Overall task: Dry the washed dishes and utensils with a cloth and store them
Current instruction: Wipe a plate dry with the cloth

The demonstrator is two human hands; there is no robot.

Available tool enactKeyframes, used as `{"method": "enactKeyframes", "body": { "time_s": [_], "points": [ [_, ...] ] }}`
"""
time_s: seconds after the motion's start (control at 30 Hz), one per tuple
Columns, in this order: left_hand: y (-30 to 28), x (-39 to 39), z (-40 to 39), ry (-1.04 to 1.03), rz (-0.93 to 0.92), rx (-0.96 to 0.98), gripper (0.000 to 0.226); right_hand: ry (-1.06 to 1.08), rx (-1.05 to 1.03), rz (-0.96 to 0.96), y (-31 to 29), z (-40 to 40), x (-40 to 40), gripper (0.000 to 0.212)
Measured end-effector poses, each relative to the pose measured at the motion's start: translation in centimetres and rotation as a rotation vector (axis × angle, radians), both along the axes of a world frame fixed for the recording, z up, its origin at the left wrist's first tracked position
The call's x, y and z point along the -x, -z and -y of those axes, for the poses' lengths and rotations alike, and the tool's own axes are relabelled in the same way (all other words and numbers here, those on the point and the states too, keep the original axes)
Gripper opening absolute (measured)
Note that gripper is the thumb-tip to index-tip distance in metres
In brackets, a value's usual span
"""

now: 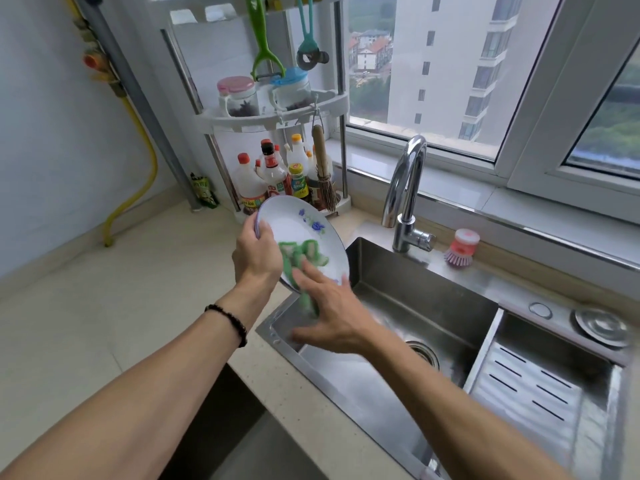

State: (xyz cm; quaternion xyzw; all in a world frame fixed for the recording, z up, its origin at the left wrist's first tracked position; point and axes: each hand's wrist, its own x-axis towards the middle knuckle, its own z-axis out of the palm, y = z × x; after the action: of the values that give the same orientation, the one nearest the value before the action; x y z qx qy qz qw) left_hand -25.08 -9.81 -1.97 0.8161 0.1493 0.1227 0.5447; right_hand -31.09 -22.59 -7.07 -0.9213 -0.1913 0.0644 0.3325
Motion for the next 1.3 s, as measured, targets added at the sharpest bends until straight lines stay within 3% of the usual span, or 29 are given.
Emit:
{"method": "enactKeyframes", "body": {
  "time_s": [0.1,0.23,0.4,0.47,0.57,0.7,0.77,0.83,0.93,1.07,1.2,1.3],
  "points": [
    [-0.4,-0.1,-0.6,0.085,-0.043,0.044,0.034,0.004,-0.066,0.076,0.6,0.0,0.7,0.089],
    [-1.7,-1.1,-2.2,0.246,-0.177,0.1,0.024,0.085,0.156,0.245,3.1,3.4,0.0,0.073],
    [-2.6,-0.5,-2.1,0.205,-0.266,0.23,0.018,0.205,0.205,0.5,3.9,2.5,0.2,0.053],
    [-1.9,0.3,-1.6,0.209,-0.248,0.246,0.038,0.298,0.148,0.505,3.1,1.1,0.0,0.044],
    [-0.7,1.4,-0.1,0.234,-0.158,0.164,0.069,0.414,0.01,0.479,1.3,-1.3,-0.4,0.038],
    [-0.6,1.2,0.4,0.127,-0.032,0.1,0.048,0.227,-0.209,0.362,-0.5,-2.7,0.5,0.061],
    [-0.6,0.8,-0.5,0.141,-0.011,0.046,0.046,0.07,-0.089,0.239,0.0,-1.2,0.8,0.07],
    [-0.7,0.6,-1.1,0.139,0.012,-0.022,0.047,0.046,0.11,0.101,1.0,1.0,0.2,0.083],
    [-0.6,0.6,-0.6,0.07,0.06,-0.099,0.041,0.061,0.084,-0.04,0.7,1.4,0.1,0.098],
    [-0.2,0.5,-0.6,-0.006,0.027,-0.106,0.043,0.002,-0.178,-0.114,-0.3,0.0,0.9,0.081],
    [0.0,0.7,-0.6,0.011,0.024,-0.101,0.043,0.107,-0.103,-0.18,0.5,1.5,-0.3,0.081],
    [-0.3,0.3,-1.2,0.016,0.029,-0.068,0.044,0.026,-0.27,-0.178,0.4,0.7,0.9,0.073]
  ]
}}
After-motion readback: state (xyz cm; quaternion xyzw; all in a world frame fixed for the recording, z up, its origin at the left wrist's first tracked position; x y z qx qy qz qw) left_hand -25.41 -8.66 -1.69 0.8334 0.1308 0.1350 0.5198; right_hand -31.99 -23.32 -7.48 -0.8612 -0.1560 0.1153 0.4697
